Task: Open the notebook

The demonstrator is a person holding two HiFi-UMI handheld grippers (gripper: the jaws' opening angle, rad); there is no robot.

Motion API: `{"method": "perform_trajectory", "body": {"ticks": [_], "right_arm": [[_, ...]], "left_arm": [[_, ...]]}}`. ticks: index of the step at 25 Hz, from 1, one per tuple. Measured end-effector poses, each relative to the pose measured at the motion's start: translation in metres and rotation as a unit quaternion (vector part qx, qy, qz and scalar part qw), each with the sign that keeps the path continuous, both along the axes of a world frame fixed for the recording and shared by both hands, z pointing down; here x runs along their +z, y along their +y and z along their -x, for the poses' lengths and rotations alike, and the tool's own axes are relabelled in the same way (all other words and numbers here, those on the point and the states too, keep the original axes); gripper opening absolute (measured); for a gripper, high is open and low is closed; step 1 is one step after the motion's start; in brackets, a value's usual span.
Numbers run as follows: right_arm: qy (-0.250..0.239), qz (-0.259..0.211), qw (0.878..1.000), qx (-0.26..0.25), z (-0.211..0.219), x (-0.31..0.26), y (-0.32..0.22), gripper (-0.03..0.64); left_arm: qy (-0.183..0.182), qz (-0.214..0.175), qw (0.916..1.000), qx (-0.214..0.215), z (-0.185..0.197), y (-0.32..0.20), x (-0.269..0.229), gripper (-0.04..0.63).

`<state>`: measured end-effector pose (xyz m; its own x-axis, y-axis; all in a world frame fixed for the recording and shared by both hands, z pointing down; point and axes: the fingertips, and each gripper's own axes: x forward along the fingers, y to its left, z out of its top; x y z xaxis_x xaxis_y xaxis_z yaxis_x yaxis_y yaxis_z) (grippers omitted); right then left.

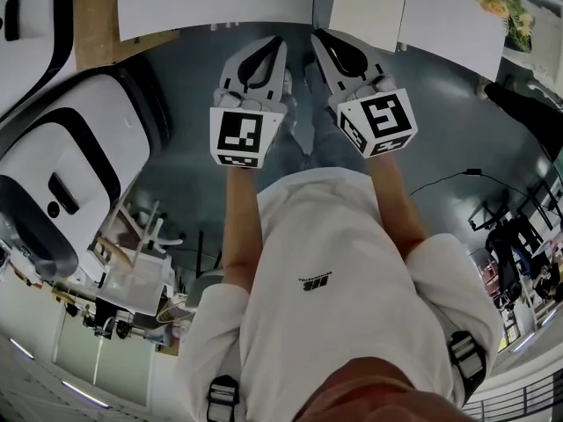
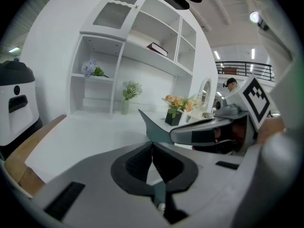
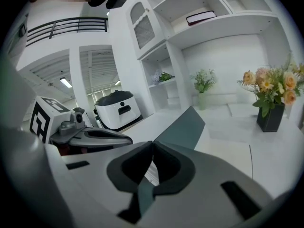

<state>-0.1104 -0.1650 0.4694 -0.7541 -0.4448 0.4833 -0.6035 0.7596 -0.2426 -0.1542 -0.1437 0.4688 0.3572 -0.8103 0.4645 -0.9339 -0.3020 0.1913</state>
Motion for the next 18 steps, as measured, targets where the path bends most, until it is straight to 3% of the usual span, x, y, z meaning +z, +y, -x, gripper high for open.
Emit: {"method": "perform_trajectory", "body": {"ticks": [18], "right_arm": [[0.01,0.033,0.997,-0.062,0.053,0.04,0.009,0.005]], "left_arm": [[0.003,0.011,0.9981,-0.06,0.045,0.001,0.022,0.0]]}}
